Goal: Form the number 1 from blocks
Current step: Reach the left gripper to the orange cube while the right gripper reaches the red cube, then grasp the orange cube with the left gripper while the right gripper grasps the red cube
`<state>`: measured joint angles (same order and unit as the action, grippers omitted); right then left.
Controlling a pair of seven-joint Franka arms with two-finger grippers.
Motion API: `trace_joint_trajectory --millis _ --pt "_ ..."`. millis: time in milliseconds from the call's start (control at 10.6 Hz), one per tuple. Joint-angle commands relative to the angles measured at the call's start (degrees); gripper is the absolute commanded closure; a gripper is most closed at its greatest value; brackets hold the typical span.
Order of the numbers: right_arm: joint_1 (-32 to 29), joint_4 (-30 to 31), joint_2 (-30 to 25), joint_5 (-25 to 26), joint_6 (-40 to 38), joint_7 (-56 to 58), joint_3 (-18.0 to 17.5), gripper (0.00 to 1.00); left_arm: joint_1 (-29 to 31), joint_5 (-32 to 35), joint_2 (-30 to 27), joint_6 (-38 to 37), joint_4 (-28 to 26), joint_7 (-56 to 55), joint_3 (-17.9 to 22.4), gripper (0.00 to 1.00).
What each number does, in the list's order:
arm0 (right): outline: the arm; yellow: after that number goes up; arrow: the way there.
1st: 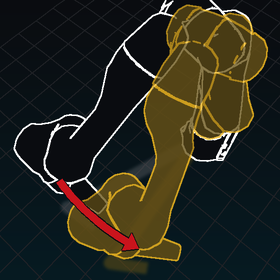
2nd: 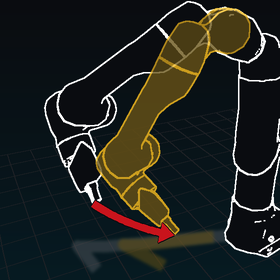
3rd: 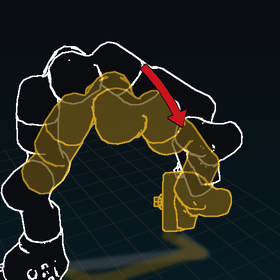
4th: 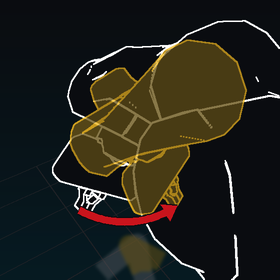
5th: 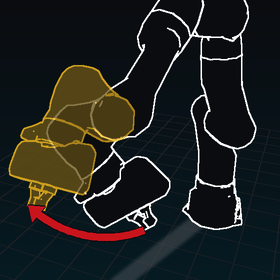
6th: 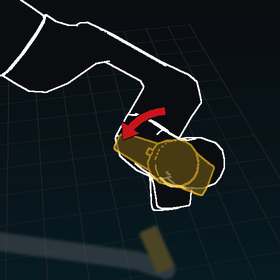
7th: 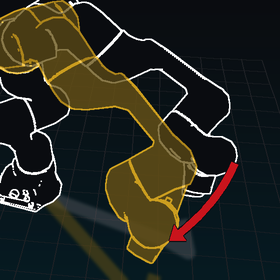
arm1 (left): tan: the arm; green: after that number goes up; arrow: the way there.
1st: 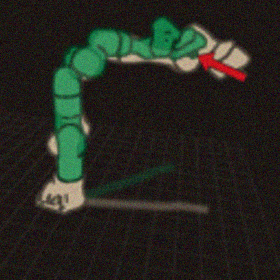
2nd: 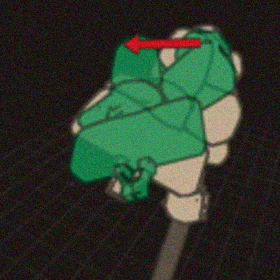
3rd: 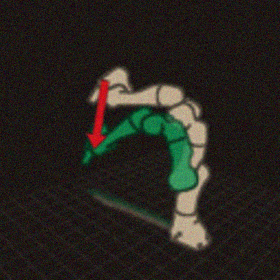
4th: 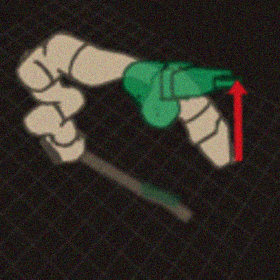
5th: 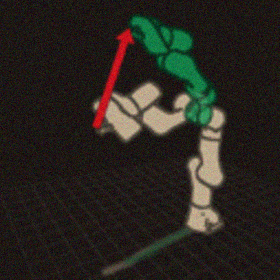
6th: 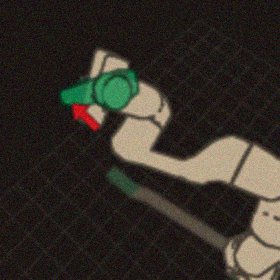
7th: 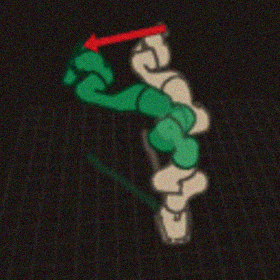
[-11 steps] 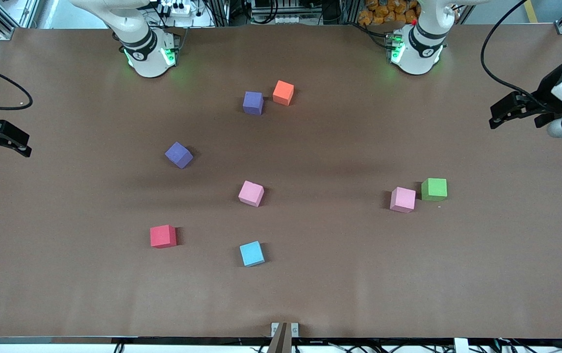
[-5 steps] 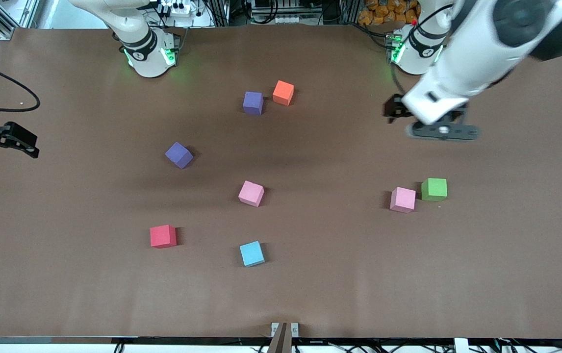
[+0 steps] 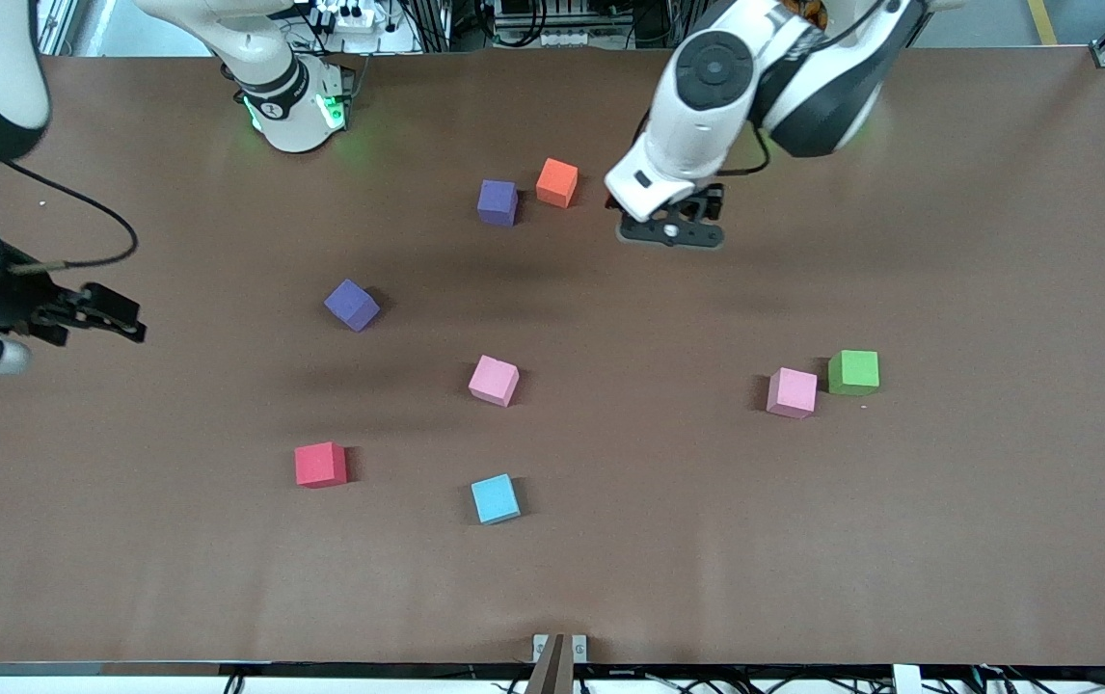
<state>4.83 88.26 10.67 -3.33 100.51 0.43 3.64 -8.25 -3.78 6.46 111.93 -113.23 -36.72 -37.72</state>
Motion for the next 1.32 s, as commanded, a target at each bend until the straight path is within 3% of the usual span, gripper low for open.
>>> trace_joint_trajectory --millis 0,282,471,753,1224 --pt "1.05 -0.11 3.99 -1.06 3.36 -0.78 0.49 0.00 -3.07 -0.71 2.31 6.34 -3.48 -6.31 -3.49 0.00" --pt "3.77 0.86 10.83 -1.24 10.47 -8.38 0.49 0.00 -8.96 1.57 8.03 16.79 -5.85 -8.98 -5.78 0.00" --pt "5.63 0.94 14.89 -1.06 15.75 -10.01 0.49 0.00 -11.35 7.53 12.07 18.75 -5.86 -9.42 -5.87 0.00" --pt "6.15 0.59 18.40 -0.27 18.92 -9.22 0.49 0.00 -13.46 8.96 14.64 24.97 -8.83 -11.61 -5.87 0.00" --pt "8.97 0.59 28.16 -1.15 32.71 -10.18 0.49 0.00 -15.57 9.31 17.71 26.84 -9.99 -16.09 -5.79 0.00"
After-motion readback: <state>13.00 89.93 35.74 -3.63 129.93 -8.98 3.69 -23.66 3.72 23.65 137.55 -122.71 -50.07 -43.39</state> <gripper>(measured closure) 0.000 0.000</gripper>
